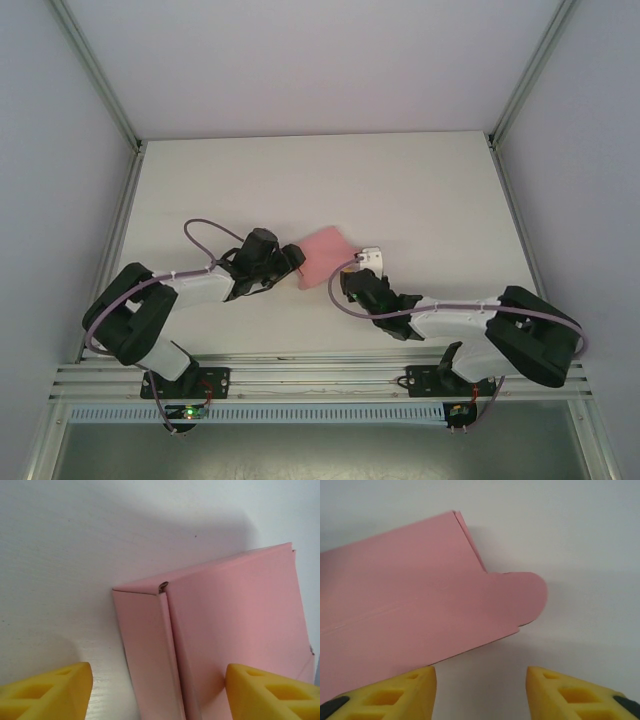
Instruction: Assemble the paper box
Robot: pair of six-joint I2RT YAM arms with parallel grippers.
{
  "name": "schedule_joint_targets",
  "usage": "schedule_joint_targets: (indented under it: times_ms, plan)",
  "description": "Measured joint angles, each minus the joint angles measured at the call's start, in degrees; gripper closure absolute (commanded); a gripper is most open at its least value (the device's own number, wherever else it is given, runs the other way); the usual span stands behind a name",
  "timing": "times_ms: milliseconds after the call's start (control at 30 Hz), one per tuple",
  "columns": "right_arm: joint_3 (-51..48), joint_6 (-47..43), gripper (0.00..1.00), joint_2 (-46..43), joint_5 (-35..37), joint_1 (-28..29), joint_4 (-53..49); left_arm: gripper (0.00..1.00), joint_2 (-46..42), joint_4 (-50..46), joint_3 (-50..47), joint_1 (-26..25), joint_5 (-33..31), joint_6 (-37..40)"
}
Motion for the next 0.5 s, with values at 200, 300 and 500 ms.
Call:
schedule_joint_targets:
  times_ms: [200, 300, 500]
  plan:
    - [-0.1, -0.1, 0.15, -9.5, -0.8, 0.0, -10.0, 0.34, 1.2, 0.2, 0.5, 0.0, 0.6, 1.1]
    - [-0.1, -2.1, 0.02, -14.2, -1.5, -0.7, -11.8, 0.36, 1.6, 0.2, 1.0, 0.0, 0.8, 2.1]
    - [1.1, -6.3, 0.02, -17.2, -9.9, -9.7, -11.9, 0.41, 1.8, 0.2, 1.6, 0.0, 0.8, 4.5]
